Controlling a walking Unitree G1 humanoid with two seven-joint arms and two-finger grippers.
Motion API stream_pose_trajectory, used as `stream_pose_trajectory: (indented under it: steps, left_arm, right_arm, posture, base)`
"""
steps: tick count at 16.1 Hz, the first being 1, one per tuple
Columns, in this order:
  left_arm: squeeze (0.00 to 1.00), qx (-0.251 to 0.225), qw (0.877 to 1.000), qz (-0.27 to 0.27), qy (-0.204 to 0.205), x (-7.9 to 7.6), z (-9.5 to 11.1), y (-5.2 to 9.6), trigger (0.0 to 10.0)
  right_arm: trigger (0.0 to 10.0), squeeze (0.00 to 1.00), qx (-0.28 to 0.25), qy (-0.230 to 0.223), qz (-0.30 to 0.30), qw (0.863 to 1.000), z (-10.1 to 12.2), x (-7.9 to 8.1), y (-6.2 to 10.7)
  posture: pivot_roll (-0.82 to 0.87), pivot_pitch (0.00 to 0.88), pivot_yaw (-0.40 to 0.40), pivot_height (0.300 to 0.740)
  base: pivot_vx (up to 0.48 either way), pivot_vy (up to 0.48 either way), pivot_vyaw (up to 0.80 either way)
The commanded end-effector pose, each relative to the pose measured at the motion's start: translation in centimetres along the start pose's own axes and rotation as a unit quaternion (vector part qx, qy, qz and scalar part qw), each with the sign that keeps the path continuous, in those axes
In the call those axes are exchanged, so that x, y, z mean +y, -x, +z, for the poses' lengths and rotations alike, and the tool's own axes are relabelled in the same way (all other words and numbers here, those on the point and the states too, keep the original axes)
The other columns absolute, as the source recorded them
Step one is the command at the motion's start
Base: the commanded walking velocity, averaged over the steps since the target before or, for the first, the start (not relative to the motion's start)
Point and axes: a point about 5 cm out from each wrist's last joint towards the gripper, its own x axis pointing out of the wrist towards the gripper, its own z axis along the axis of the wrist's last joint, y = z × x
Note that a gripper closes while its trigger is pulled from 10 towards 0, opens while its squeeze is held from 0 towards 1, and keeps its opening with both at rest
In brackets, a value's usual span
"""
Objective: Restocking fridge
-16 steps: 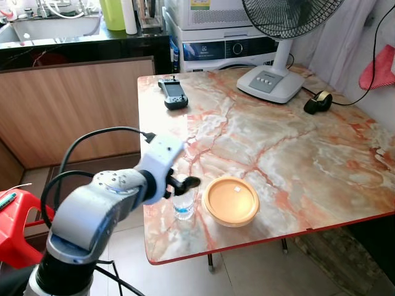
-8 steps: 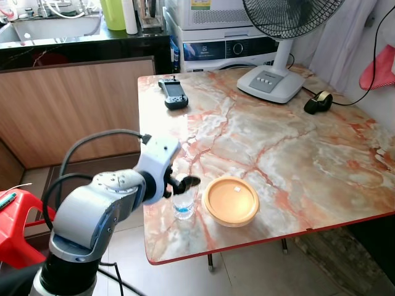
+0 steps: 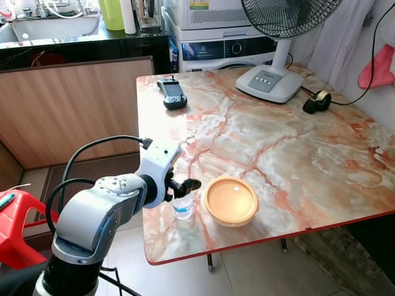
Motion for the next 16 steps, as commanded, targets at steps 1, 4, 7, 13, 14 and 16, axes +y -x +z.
stream_pose_trajectory:
  steps: [1, 4, 7, 13, 14, 16]
  left_arm:
    - [0.0, 0.002, 1.0, 0.004, 0.005, 0.21, -0.24, -0.12, 10.0]
    - [0.0, 0.007, 1.0, -0.001, 0.01, -0.03, -0.64, -0.19, 4.6]
    - [0.0, 0.01, 1.0, -0.003, 0.011, -0.05, -0.78, -0.23, 0.0]
    - [0.0, 0.011, 1.0, -0.005, 0.008, -0.21, -0.94, -0.34, 0.0]
    - [0.0, 0.011, 1.0, -0.005, 0.009, -0.22, -0.94, -0.34, 0.0]
    - [0.0, 0.014, 1.0, -0.007, 0.009, -0.3, -1.1, -0.34, 0.0]
  right_arm:
    - [10.0, 0.0, 0.005, 0.001, -0.004, 1.0, -0.27, -0.3, 0.1]
    - [10.0, 0.0, 0.006, 0.001, -0.004, 1.0, -0.36, -0.3, 0.13]
    - [10.0, 0.0, 0.007, 0.002, -0.003, 1.0, -0.41, -0.28, 0.13]
    - [10.0, 0.0, 0.009, 0.003, -0.003, 1.0, -0.47, -0.28, 0.14]
    - [10.0, 0.0, 0.009, 0.003, -0.003, 1.0, -0.47, -0.28, 0.14]
    - [10.0, 0.0, 0.011, 0.005, -0.001, 1.0, -0.46, -0.29, 0.13]
  posture:
    - [0.23, 0.0, -0.025, 0.74]
    - [0.22, 0.0, -0.022, 0.74]
    - [0.22, 0.0, -0.021, 0.74]
    - [0.22, 0.0, -0.021, 0.74]
    - [0.22, 0.0, -0.019, 0.74]
    - [0.22, 0.0, -0.021, 0.74]
  base:
    - [0.0, 0.0, 0.0]
    - [0.0, 0.0, 0.0]
    - [0.0, 0.0, 0.0]
    - [0.0, 0.0, 0.0]
    - [0.0, 0.0, 0.0]
    - [0.0, 0.0, 0.0]
